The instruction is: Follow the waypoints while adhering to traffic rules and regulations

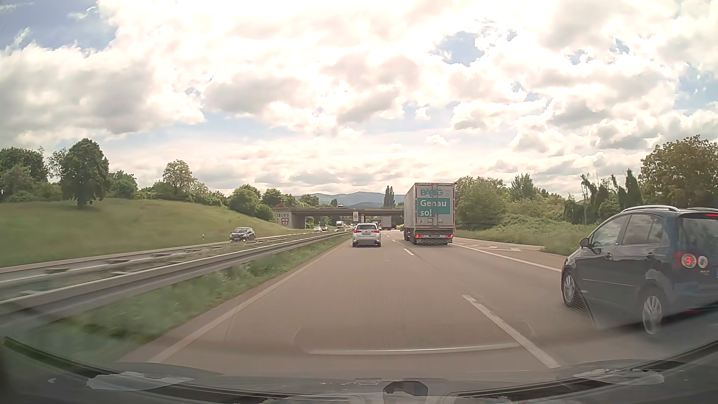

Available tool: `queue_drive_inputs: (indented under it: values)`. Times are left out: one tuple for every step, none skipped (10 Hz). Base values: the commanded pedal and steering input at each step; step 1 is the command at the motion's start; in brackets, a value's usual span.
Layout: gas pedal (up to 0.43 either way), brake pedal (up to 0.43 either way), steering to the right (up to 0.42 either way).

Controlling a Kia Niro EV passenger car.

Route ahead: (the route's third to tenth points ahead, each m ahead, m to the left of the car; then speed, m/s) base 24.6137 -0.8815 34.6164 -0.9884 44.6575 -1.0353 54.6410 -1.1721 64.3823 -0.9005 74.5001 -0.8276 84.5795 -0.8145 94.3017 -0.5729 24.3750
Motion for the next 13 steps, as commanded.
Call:
queue_drive_inputs:
  values:
    - [0.138, 0.0, -0.001]
    - [0.138, 0.0, -0.001]
    - [0.138, 0.0, -0.001]
    - [0.138, 0.0, -0.001]
    - [0.138, 0.0, -0.001]
    - [0.138, 0.0, 0.0]
    - [0.138, 0.0, -0.001]
    - [0.138, 0.0, -0.001]
    - [0.138, 0.0, 0.0]
    - [0.138, 0.0, 0.0]
    - [0.138, 0.0, 0.0]
    - [0.138, 0.0, 0.0]
    - [0.138, 0.0, 0.0]
